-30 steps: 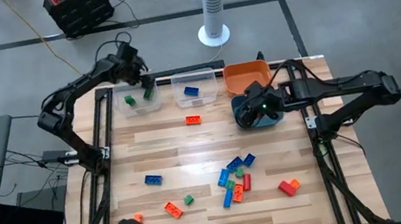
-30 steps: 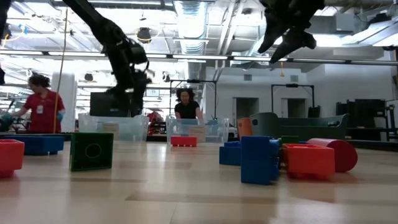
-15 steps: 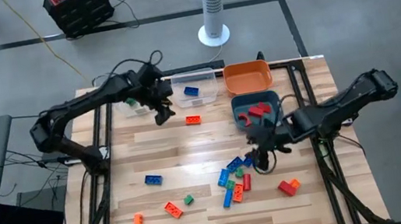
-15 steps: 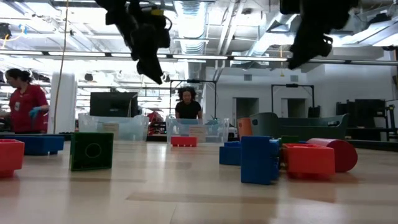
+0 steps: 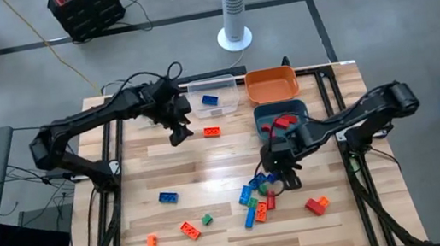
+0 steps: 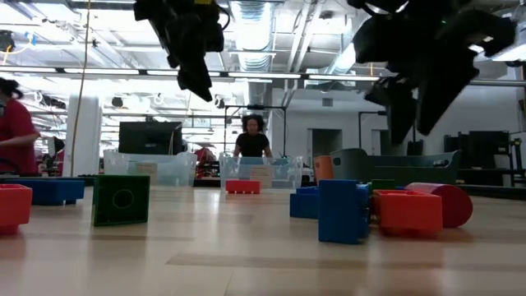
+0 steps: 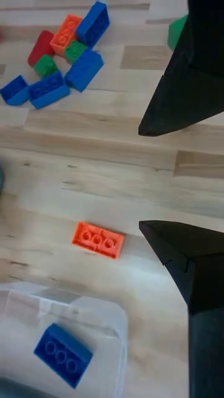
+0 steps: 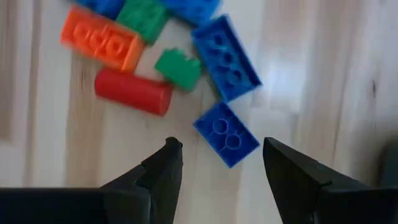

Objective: Sort blocks
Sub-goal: Put the blue game piece into the right transparent bin

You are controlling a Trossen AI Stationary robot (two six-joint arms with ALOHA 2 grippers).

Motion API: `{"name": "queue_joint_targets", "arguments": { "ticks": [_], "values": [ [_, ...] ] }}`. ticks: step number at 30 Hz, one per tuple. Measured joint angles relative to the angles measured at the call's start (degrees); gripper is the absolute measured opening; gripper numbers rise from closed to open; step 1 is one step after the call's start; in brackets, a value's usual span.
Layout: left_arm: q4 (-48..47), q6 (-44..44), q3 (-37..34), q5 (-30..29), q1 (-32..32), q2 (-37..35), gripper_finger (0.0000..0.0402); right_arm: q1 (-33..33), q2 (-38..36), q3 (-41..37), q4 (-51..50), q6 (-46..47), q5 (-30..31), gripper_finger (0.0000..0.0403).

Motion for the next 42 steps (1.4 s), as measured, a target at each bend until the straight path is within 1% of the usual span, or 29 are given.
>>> {"name": "queue_joint_targets", "arguments": {
  "ticks": [3, 8, 11, 18, 22, 28, 32, 34, 36, 42],
  "values": [
    [-0.05, -0.37, 0.0, -0.07, 0.34, -0.61, 0.0228, -0.17, 2.37, 0.04, 1.55, -7.3, -0.04, 0.0228],
    [-1.52, -0.58, 0.0, 0.03, 0.3, -1.63, 0.0228, -1.36, 5.68, 0.04, 1.57, -8.51, -0.02, 0.0228],
    [-1.92, -0.47, 0.0, 0.03, 0.35, -1.63, 0.0228, -1.67, 5.92, 0.07, 1.33, -9.33, -0.08, 0.0231],
    [-2.25, 0.04, 0.0, -0.75, 0.56, -1.63, 0.0228, -1.21, 5.9, -0.18, 0.66, -15.13, -0.66, 0.024],
    [-2.22, -0.55, 0.0, -1.11, 0.58, -1.63, 0.0228, -1.69, 7.12, -0.96, 1.56, -15.75, -0.76, 0.024],
    [-2.32, -1.22, 0.0, -1.68, 0.58, -1.6, 0.0228, -1.84, 12.05, -1.03, 4.77, -16.01, -0.37, 0.024],
    [-3.79, -1.34, 0.0, -1.81, 0.58, -1.6, 0.0228, -1.79, 14.23, -1.0, 4.64, -13.9, -0.15, 0.0238],
    [-4.35, -1.19, 0.0, -2.12, 0.58, -1.6, 0.0228, -1.53, 14.35, -0.96, 4.55, -13.19, -0.1, 0.0231],
    [-4.76, -1.17, 0.0, -2.48, 0.58, -1.6, 0.0228, -1.29, 14.33, -0.96, 4.77, -13.09, 0.31, 0.0215],
    [-4.69, -0.52, 0.0, -2.77, 0.58, -1.6, 0.0228, -1.73, 12.52, -1.03, 4.47, -10.52, 0.0, 0.0127]
  ]
}}
